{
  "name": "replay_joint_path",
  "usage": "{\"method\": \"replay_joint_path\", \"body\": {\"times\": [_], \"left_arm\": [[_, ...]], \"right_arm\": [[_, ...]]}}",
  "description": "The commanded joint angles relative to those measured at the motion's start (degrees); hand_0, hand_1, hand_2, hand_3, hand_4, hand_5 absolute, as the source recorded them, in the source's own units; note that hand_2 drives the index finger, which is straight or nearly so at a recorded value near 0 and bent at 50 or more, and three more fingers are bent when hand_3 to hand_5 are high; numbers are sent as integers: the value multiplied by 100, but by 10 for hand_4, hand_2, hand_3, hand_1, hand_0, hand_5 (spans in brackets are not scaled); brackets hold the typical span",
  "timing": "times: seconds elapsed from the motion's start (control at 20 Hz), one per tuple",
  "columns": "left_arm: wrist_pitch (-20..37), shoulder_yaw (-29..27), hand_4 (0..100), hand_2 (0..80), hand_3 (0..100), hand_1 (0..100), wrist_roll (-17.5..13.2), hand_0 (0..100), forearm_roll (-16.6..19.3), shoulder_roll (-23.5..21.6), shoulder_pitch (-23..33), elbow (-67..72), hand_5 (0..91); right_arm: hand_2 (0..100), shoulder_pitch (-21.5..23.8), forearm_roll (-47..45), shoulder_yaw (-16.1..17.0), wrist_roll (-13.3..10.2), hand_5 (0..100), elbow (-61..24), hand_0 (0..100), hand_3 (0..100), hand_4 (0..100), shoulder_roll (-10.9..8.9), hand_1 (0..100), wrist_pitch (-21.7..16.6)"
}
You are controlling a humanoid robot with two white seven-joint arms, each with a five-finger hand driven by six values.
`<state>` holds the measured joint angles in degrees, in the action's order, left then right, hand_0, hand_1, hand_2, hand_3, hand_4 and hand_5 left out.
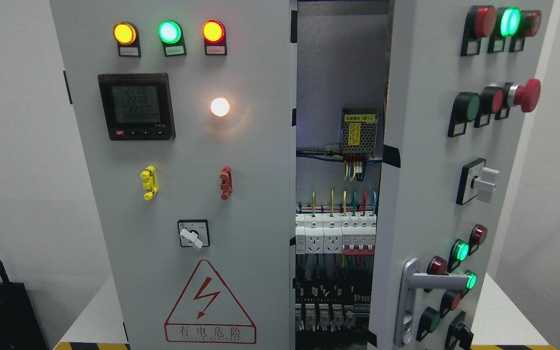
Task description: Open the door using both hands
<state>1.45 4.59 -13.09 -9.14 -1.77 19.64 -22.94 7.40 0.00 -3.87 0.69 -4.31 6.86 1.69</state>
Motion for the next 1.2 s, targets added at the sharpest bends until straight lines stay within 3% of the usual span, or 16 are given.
{"method": "replay_joint_path", "body": {"times": [0.0, 0.15, 0.35, 0.5, 0.7, 0.95, 1.15], "left_arm": [[-66, -80, 30, 0, 0, 0, -98, 0, -824, -1447, 1575, -4695, 0], [-13, -694, 30, 0, 0, 0, -98, 0, -1527, -2097, 2315, -6498, 0], [22, -1670, 30, 0, 0, 0, -176, 0, -2626, -2906, 2729, -7601, 0], [22, -2583, 30, 0, 0, 0, -440, 0, -3364, -3224, 2931, -7997, 0], [22, -3682, 31, 0, 0, 0, -502, 0, -4349, -3497, 3099, -8594, 0], [22, -4273, 31, 0, 0, 0, -984, 0, -4834, -3848, 3231, -9052, 0], [22, -4519, 31, 0, 0, 0, -1345, 0, -5298, -4532, 3169, -9088, 0]], "right_arm": [[0, -2, -88, 0, -7, 0, 0, 106, 0, 0, 0, 0, -2], [0, -2, -88, 0, 1, 0, 0, 107, 0, 0, 0, 0, -2], [0, 7, -88, 0, 1, 0, 0, 107, 0, 0, 0, 0, -2], [0, 7, -88, 0, 1, 0, 0, 107, 0, 0, 0, 0, -2], [0, -2, -88, 0, -8, 0, 0, 107, 0, 0, 0, 0, -2], [0, 7, -88, 0, 1, 0, 0, 107, 0, 0, 0, 0, -2], [0, -1, -79, 0, -8, 0, 0, 107, 0, 0, 0, 0, -2]]}}
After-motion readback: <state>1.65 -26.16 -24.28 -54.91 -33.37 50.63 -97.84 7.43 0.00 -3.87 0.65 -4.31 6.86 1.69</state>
